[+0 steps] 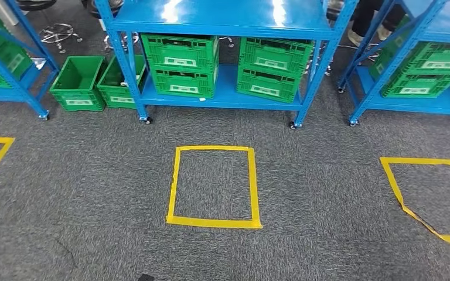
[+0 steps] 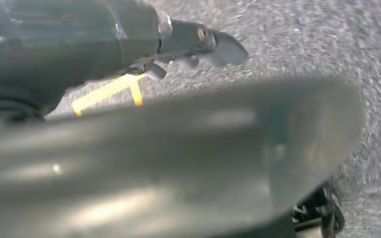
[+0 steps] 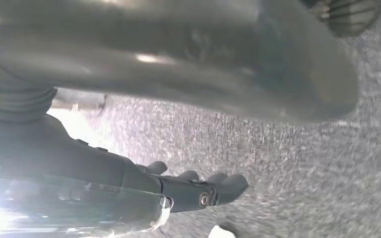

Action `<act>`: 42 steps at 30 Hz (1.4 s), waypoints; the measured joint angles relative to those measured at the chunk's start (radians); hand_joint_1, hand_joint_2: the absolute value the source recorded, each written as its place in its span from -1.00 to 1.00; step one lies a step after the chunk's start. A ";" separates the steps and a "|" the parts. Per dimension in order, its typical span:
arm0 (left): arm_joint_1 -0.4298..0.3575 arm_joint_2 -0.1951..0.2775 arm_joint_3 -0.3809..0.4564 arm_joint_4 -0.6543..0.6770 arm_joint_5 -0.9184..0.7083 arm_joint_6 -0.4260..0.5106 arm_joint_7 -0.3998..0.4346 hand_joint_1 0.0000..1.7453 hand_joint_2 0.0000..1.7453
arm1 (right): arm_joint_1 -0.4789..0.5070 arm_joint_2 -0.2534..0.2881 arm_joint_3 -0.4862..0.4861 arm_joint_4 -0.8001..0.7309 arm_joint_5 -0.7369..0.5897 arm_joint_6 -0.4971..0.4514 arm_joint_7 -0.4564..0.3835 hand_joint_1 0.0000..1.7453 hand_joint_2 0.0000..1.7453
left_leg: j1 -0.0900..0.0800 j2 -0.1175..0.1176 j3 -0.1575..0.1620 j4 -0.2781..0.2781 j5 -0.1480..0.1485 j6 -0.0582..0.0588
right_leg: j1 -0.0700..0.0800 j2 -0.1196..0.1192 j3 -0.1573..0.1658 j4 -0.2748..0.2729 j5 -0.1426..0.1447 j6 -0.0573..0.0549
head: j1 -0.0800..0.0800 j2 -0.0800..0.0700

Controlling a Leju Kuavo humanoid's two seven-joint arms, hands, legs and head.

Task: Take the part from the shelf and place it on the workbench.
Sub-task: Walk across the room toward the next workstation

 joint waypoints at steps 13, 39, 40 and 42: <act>-0.011 -0.003 -0.002 0.000 0.009 -0.001 0.000 -1.00 -1.00 | 0.011 -0.003 -0.004 0.000 0.000 -0.005 -0.002 -1.00 -1.00 | -0.010 0.057 0.031 -0.001 -0.034 -0.010 | -0.004 -0.060 0.047 -0.117 0.081 0.000 | 0.001 0.000; -0.008 -0.002 -0.017 0.000 0.009 -0.001 0.000 -1.00 -1.00 | 0.005 -0.006 -0.004 -0.001 0.000 -0.005 -0.002 -1.00 1.00 | -0.016 0.043 0.037 -0.014 -0.029 -0.025 | -0.008 -0.073 0.055 -0.120 0.075 -0.009 | 0.000 0.000; -0.008 -0.002 -0.017 0.000 0.009 -0.001 0.000 -1.00 -1.00 | 0.005 -0.006 -0.004 -0.001 0.000 -0.004 -0.001 -1.00 1.00 | -0.016 0.043 0.037 -0.014 -0.029 -0.024 | -0.008 -0.073 0.055 -0.120 0.075 -0.009 | 0.000 0.000; -0.008 -0.002 -0.017 0.000 0.009 -0.001 0.000 -1.00 -1.00 | 0.005 -0.006 -0.004 -0.001 0.000 -0.004 0.002 -1.00 1.00 | -0.016 0.044 0.037 -0.014 -0.029 -0.024 | -0.008 -0.073 0.055 -0.120 0.075 -0.009 | 0.000 0.000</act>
